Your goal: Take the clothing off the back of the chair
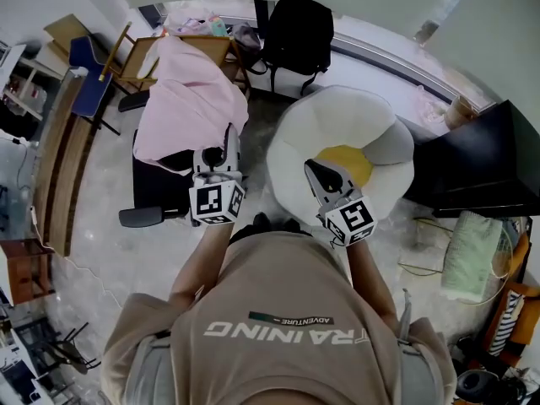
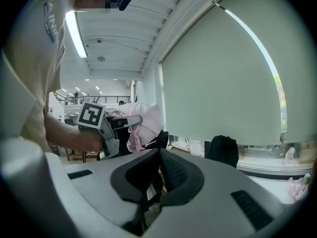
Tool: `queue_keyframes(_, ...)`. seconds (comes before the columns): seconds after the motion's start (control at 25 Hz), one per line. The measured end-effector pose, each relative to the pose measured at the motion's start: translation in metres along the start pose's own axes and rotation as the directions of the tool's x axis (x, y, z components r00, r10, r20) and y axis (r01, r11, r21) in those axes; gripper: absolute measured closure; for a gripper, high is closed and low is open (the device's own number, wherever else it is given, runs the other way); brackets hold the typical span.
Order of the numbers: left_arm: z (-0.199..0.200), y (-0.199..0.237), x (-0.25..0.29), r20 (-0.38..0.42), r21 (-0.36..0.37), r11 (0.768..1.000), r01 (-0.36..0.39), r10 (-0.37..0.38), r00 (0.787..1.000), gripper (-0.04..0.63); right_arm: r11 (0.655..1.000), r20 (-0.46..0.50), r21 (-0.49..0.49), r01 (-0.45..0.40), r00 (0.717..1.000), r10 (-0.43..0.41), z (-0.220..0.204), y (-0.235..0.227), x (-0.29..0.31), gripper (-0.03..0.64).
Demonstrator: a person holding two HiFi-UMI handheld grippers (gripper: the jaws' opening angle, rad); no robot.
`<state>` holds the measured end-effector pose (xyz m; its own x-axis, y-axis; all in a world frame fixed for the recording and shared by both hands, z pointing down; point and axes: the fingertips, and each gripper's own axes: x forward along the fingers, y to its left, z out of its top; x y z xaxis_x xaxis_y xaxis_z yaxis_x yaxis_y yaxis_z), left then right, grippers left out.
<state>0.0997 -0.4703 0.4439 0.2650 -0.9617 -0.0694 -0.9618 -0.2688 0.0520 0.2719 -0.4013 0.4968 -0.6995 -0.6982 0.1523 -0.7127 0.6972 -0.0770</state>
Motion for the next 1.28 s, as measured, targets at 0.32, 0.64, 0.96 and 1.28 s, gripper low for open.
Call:
queue_keyframes(0.32,0.04,0.008,-0.047,0.071,0.008,0.999,0.034,-0.035,0.997,0.505,0.999,0.021,0.051,-0.018,1.0,0.017,-0.015,0.036,-0.002,0.58)
queue_keyframes(0.64,0.073,0.037,-0.095,0.212,-0.093,0.986,0.136,-0.114,0.971,0.506,0.998,0.028,0.017,0.063,0.998,-0.063,-0.011,0.086,-0.002,0.58)
queue_keyframes(0.96,0.089,0.081,-0.165,0.249,-0.136,0.936,0.323,-0.284,0.926,0.506,0.981,0.014,0.048,0.187,0.982,-0.188,-0.018,0.182,0.007,0.58)
queue_keyframes(1.28,0.084,0.103,-0.211,0.224,-0.159,0.904,0.396,-0.358,0.906,0.506,0.955,-0.004,0.076,0.286,0.958,-0.287,-0.031,0.245,-0.014,0.58)
